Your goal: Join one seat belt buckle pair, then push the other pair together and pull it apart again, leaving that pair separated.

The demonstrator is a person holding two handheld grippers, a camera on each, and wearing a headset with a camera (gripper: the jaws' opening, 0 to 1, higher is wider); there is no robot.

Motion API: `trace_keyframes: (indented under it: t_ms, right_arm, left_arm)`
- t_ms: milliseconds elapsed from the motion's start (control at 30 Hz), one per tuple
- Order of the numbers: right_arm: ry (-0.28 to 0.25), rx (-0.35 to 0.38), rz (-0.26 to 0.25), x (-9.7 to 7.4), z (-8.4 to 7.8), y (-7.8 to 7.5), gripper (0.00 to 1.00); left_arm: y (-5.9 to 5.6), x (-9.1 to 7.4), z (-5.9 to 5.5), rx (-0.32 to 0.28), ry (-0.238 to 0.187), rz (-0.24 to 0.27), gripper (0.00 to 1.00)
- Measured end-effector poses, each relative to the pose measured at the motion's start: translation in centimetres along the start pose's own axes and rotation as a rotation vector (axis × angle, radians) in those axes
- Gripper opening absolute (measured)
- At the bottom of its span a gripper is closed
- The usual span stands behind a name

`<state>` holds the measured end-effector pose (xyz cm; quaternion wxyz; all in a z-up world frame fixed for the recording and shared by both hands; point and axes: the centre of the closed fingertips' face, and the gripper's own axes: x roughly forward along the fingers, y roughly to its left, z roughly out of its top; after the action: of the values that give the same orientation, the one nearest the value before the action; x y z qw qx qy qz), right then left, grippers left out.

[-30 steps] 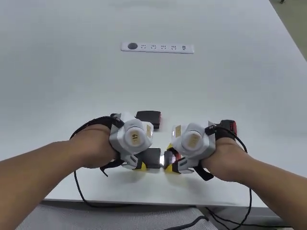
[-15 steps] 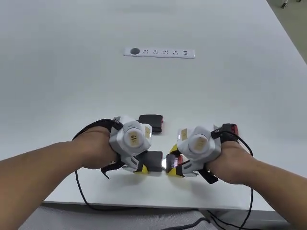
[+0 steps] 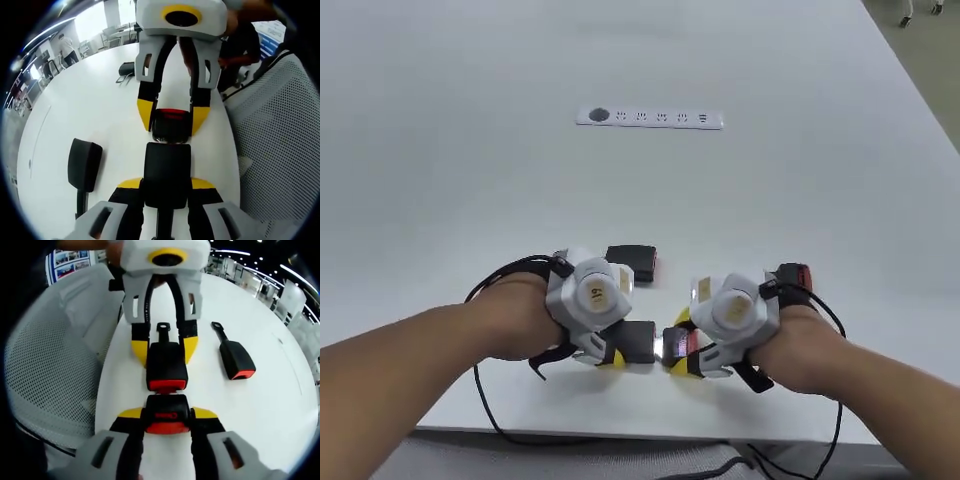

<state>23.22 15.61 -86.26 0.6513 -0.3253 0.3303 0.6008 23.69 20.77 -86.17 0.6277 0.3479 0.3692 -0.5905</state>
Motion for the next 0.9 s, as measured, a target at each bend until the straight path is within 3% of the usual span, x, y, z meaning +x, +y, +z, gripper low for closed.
trace_keyframes:
  t_ms: [300, 533, 733, 900]
  right_arm:
    - [0.005, -0.043, 0.028, 0.03, -0.12, 0.05, 0.35]
    - [0.001, -0.023, 0.042, -0.01, -0.21, 0.09, 0.35]
    - [-0.031, -0.005, 0.028, -0.11, -0.35, 0.11, 0.35]
    - [-0.057, 0.007, 0.033, -0.10, -0.28, -0.05, 0.35]
  left_arm:
    - [-0.04, 0.01, 0.07, -0.014, -0.034, 0.001, 0.33]
    - [-0.22, -0.03, 0.07, -0.013, -0.055, -0.002, 0.33]
    - [-0.26, -0.10, -0.06, -0.017, -0.098, 0.003, 0.33]
    - [-0.20, -0.08, 0.10, -0.008, -0.099, 0.006, 0.33]
